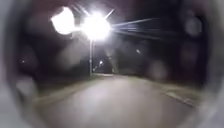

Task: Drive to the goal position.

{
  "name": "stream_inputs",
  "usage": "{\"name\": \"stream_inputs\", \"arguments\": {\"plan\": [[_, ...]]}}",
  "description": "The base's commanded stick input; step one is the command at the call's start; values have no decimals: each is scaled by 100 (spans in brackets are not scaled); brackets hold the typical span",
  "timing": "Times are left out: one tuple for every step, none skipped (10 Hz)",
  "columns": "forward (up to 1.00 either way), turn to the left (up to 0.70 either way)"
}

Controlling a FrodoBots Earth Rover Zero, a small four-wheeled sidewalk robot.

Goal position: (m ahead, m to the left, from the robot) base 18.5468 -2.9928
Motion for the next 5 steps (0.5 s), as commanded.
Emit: {"name": "stream_inputs", "arguments": {"plan": [[100, -4], [100, -4], [100, -4], [100, -4], [100, -1]]}}
